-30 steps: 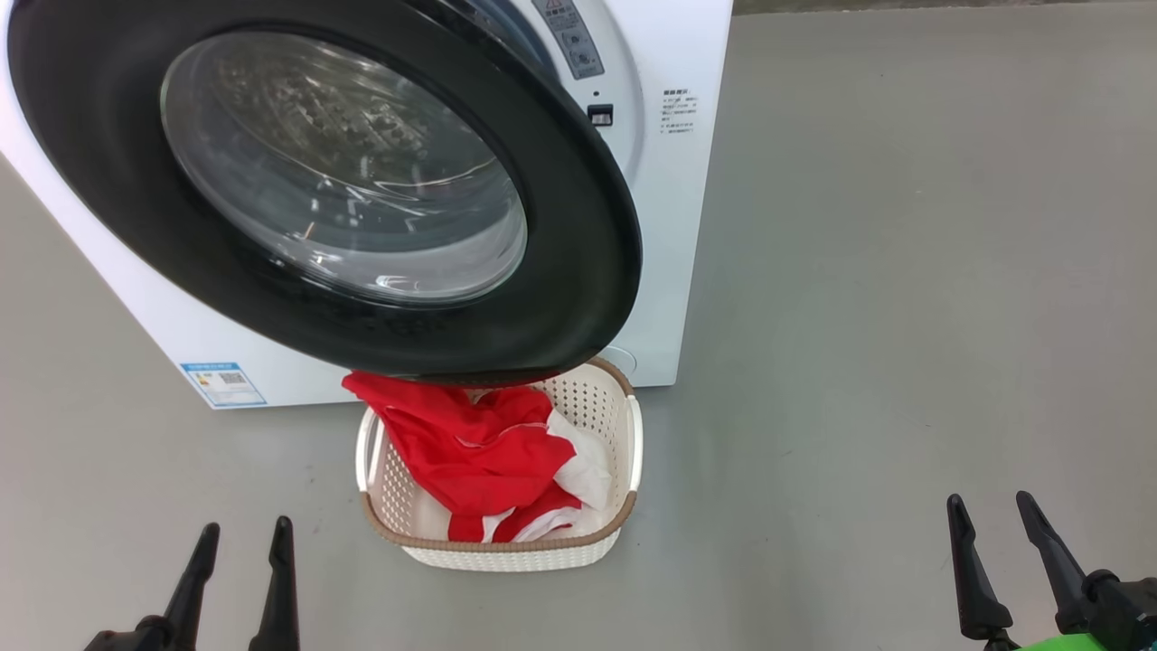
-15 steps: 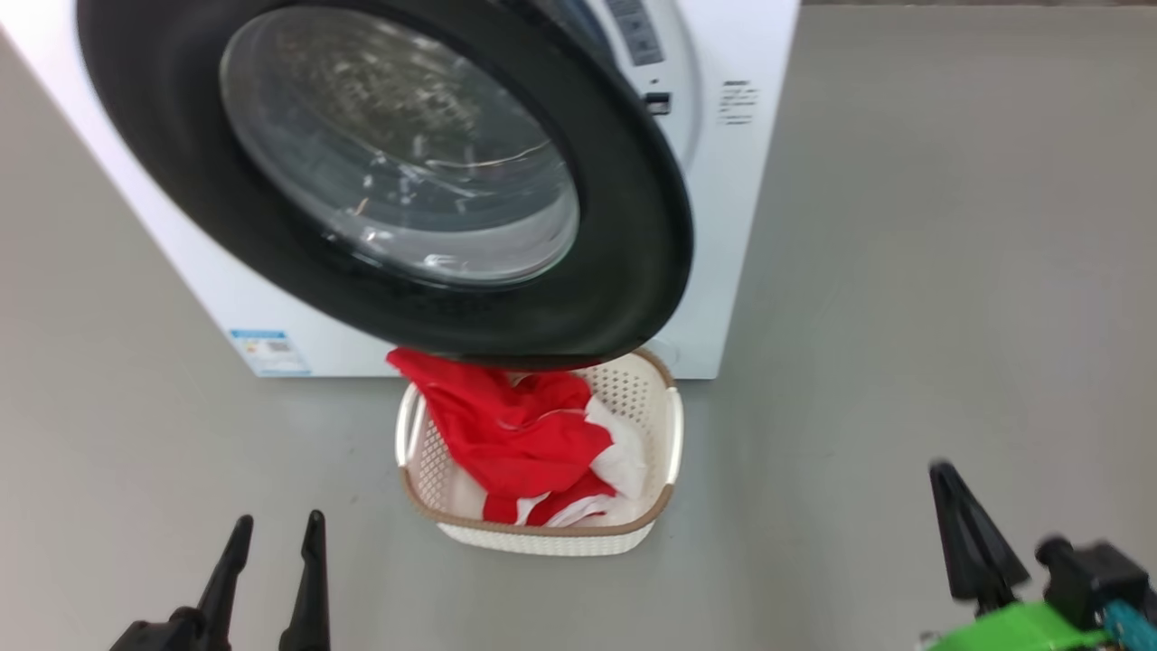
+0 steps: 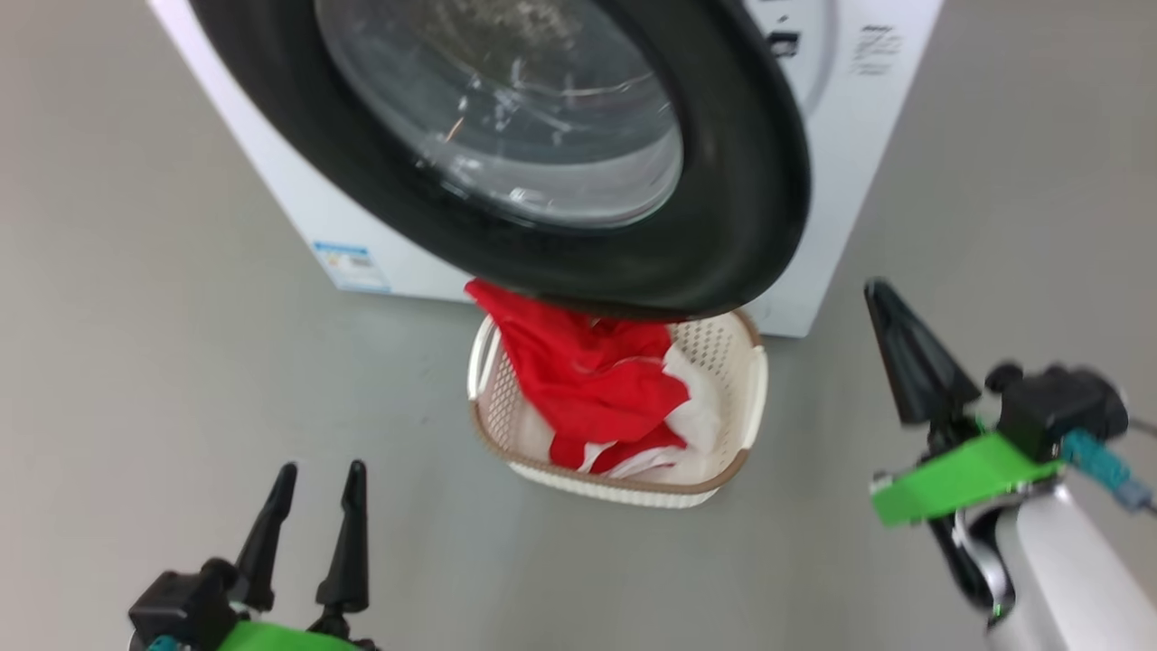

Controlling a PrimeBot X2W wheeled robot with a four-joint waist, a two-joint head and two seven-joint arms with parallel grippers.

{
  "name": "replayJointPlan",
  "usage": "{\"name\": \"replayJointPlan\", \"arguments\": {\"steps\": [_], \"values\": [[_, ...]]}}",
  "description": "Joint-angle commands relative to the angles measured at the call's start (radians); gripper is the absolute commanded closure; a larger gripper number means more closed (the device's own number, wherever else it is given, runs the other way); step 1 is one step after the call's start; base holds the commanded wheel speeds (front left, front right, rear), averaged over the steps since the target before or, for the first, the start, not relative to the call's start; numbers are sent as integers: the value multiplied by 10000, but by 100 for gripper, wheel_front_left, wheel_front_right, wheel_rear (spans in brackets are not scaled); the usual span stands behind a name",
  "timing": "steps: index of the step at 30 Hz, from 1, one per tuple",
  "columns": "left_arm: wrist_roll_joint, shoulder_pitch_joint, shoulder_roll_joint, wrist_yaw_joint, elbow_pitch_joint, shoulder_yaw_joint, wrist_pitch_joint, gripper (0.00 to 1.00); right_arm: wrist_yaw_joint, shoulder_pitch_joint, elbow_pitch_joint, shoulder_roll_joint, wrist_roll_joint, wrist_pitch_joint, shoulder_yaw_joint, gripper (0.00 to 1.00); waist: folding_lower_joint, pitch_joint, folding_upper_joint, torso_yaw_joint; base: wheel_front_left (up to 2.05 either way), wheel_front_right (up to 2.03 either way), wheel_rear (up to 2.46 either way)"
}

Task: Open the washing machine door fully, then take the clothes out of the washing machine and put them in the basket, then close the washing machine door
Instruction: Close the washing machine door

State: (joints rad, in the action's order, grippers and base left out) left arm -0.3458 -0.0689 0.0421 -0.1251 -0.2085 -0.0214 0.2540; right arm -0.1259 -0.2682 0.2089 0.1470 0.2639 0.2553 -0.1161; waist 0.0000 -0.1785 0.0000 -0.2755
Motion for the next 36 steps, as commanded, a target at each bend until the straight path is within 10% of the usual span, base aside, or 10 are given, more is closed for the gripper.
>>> {"name": "replayJointPlan", "arguments": {"steps": [1,36], "values": [[-130,-379,84,-56,215,240,78,0,-48,-495,-185,105,170,65,-303,100,0,-583,0,-547,0,0,0],[-1596,-1834,82,-56,662,-1104,78,0,-48,-4307,352,970,222,65,847,100,0,-3168,0,-2025,0,0,0]]}}
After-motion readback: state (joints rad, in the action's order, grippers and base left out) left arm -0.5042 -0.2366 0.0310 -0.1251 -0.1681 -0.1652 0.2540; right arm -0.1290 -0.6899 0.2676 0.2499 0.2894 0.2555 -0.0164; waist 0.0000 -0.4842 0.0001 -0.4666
